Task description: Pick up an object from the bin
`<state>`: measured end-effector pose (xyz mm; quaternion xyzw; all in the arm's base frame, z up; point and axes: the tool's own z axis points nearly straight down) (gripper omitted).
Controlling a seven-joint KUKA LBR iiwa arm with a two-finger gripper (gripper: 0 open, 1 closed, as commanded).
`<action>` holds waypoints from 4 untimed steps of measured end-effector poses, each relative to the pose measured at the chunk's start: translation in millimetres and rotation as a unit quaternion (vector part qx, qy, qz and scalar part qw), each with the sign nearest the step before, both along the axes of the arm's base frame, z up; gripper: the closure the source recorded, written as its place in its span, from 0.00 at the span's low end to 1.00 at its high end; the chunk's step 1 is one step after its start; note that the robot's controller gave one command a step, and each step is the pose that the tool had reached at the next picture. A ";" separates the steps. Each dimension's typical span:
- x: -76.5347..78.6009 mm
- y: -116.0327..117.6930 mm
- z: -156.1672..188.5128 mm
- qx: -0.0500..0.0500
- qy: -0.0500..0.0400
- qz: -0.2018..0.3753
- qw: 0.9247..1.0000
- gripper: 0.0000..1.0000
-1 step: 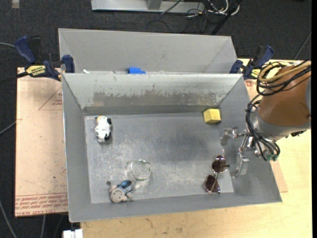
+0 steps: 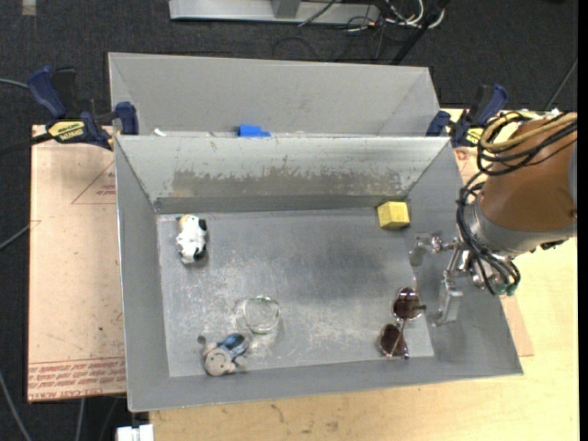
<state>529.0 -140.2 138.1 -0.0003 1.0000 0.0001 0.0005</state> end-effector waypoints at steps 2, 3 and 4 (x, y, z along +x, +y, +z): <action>-14.9 14.9 -3.7 0.000 -0.001 0.252 0.968 0.00; -26.9 22.8 -3.6 0.000 0.000 0.388 0.922 0.00; -39.5 20.9 -61.4 0.001 -0.002 0.479 0.878 0.00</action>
Offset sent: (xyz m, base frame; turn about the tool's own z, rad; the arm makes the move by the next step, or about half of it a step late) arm -0.0140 0.0157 -0.0033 -0.5175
